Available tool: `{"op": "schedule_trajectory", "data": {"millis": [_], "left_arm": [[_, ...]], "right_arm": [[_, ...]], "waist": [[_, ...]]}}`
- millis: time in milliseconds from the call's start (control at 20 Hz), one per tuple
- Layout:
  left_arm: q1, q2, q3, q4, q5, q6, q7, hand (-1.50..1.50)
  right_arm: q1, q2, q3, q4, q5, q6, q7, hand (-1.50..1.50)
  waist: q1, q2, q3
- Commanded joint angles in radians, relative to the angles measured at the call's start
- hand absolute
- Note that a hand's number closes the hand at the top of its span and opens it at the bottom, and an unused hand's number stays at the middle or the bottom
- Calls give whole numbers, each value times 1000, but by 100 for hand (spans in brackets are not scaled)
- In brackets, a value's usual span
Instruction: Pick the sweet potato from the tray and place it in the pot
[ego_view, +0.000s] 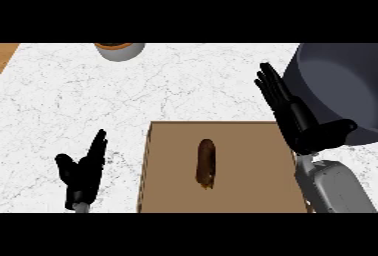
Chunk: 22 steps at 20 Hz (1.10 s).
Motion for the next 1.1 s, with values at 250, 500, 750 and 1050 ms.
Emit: {"op": "schedule_trajectory", "data": {"millis": [250, 500, 750, 1050], "left_arm": [[-248, 127, 119, -141, -67, 37, -24, 0], [-265, 159, 128, -223, -42, 37, 119, 0], [-235, 168, 185, -223, -32, -15, 110, 0], [-265, 152, 155, -234, -69, 15, 159, 0]], "right_arm": [[-191, -202, 94, 130, 344, -25, 144, 150], [-169, -235, 191, 180, 621, -121, 117, -150], [-182, -199, 206, 50, 633, -4, 109, -150], [-359, -162, 277, -18, 603, 275, 467, -150]], "waist": [[95, -3, 16], [69, -5, 21], [54, -6, 20], [53, -7, 18]]}}
